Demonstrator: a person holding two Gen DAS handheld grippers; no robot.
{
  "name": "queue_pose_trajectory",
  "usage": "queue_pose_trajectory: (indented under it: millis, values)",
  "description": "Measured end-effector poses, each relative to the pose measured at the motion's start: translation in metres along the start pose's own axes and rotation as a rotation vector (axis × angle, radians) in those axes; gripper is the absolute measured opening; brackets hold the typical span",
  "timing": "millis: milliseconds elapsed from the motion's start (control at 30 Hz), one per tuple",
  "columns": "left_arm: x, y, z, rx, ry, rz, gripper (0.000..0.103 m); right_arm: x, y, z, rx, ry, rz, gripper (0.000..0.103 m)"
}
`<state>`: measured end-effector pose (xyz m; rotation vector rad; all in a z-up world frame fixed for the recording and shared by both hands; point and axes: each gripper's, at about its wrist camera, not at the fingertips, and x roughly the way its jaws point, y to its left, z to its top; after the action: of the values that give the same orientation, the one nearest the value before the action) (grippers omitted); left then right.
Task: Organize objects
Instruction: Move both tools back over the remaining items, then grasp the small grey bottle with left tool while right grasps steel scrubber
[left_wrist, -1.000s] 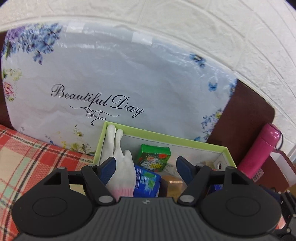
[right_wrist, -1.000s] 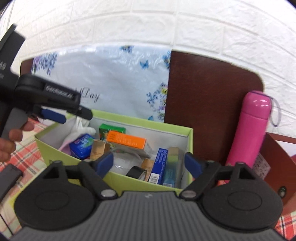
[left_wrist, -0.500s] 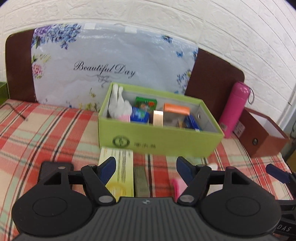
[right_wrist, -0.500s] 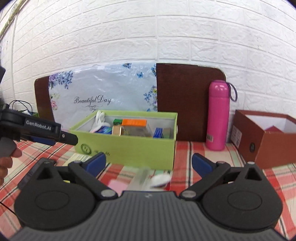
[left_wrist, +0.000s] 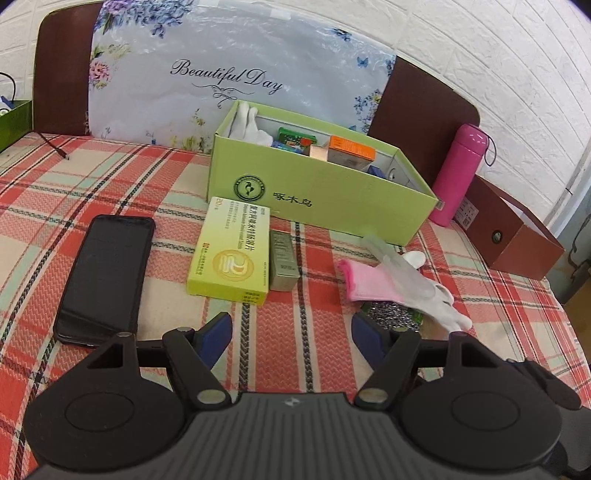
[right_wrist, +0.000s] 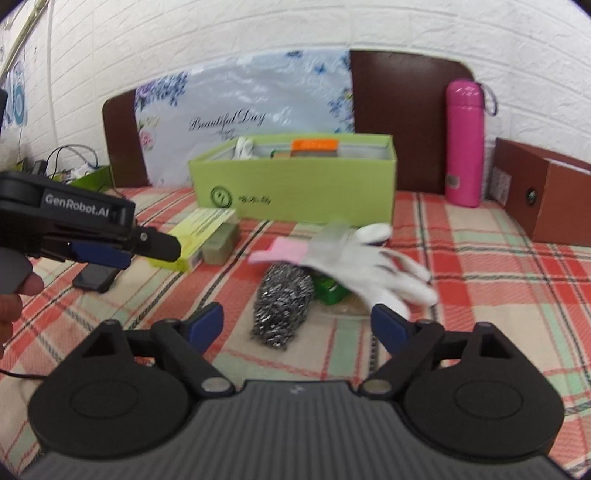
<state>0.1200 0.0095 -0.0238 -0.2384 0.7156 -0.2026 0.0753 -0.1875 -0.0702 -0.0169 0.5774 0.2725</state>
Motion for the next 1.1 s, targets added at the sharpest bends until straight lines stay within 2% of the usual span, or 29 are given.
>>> queue_pose_trajectory:
  millis: [200,267,300,500,667,733,833,867,900,967,1100]
  values:
    - [0.012,0.006,0.009,-0.005,-0.007,0.004,0.068,0.037,0.006,0.009,0.007,0.037,0.012,0.073]
    - [0.021,0.006,0.013,-0.005,0.001,0.000,0.062,0.046,0.004,0.011,0.021,0.069,0.011,0.052]
    - [0.026,0.005,0.016,-0.006,0.008,-0.003,0.061,0.048,0.003,0.011,0.023,0.082,0.012,0.036]
    - [0.066,-0.002,0.032,0.005,0.012,0.026,0.059,0.030,-0.007,0.006,0.009,0.084,0.020,0.036]
    - [0.087,-0.017,0.042,0.077,-0.011,0.048,0.057,0.015,-0.020,0.001,0.034,0.086,0.012,0.036]
    - [0.091,-0.024,0.043,0.100,-0.002,0.024,0.054,0.012,-0.025,0.000,0.045,0.087,0.010,0.036]
    - [0.100,-0.027,0.039,0.076,0.080,-0.048,0.040,0.010,-0.029,0.000,0.048,0.085,0.010,0.036]
    - [0.103,-0.025,0.036,0.055,0.104,-0.074,0.039,0.010,-0.030,0.000,0.049,0.085,0.010,0.036]
    - [0.105,-0.024,0.032,0.030,0.123,-0.084,0.039,0.010,-0.030,0.000,0.050,0.086,0.010,0.036]
    - [0.105,-0.023,0.028,0.018,0.093,-0.070,0.040,0.011,-0.032,-0.002,0.053,0.089,0.011,0.036]
    - [0.111,-0.027,0.036,-0.006,0.091,-0.041,0.048,0.013,-0.033,-0.003,0.071,0.097,0.016,0.036]
